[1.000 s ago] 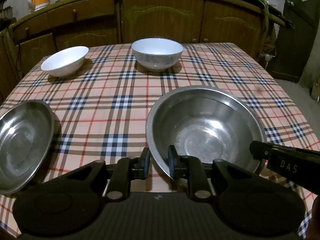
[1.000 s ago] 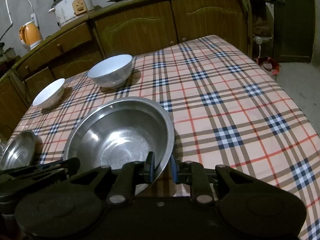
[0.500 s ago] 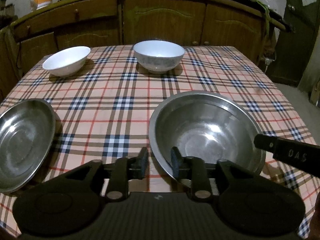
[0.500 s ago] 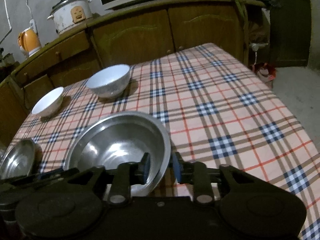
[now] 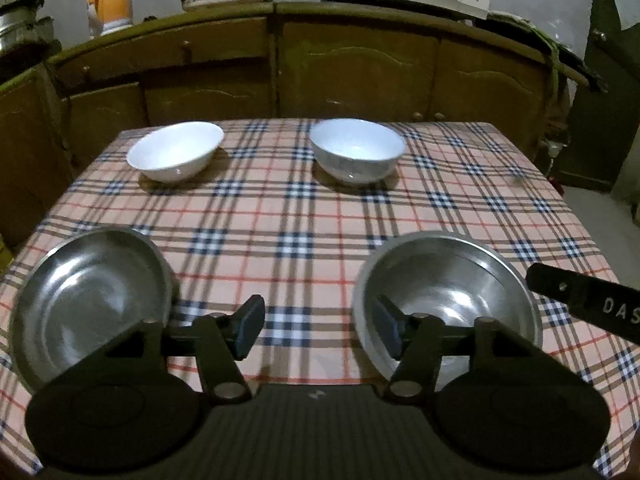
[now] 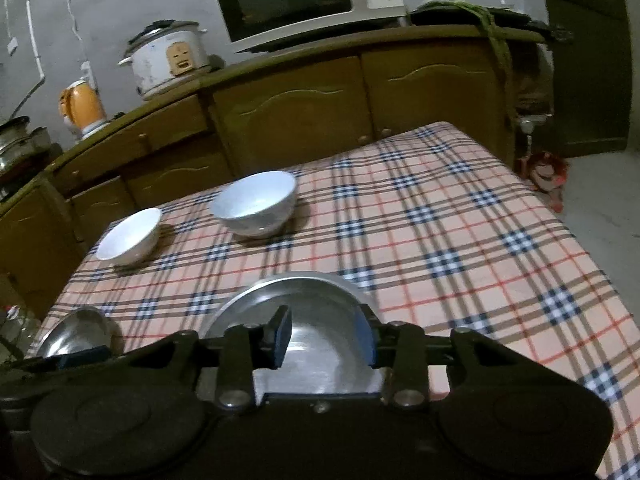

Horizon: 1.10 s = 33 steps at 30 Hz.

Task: Organize plates and bowls

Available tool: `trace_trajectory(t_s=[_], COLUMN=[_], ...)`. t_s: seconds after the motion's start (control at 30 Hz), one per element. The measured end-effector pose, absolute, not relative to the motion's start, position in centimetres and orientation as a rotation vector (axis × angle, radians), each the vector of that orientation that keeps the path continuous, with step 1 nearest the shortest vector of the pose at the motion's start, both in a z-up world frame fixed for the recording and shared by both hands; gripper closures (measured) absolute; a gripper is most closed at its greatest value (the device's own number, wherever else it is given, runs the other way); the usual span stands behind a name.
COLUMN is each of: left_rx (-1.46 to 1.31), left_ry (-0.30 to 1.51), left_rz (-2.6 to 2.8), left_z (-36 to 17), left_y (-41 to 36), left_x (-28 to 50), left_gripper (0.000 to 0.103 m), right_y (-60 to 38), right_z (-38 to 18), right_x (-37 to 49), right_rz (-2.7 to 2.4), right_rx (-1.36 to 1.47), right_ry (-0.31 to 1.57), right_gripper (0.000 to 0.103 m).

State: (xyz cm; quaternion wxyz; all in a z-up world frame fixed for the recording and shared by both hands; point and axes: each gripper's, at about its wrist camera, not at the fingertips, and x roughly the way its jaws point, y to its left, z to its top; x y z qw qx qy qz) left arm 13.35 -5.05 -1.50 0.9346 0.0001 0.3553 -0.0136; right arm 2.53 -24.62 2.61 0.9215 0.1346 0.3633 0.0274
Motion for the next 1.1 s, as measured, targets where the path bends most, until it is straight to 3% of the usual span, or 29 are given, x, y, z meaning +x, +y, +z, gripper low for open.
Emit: trace_trajectory(t_s=[1.1], left_rx=[-0.076], left_ry=[0.697], left_rz=[0.14], left_z=[0.5], left_y=[5.1], left_x=[15.2], left_gripper=[0.037], right_y=[-11.2], right_z=[4.6], right_x=[7.8], right_rz=[0.281], right_rx=[0.187], right_ry=[0.764], right_gripper=[0.058])
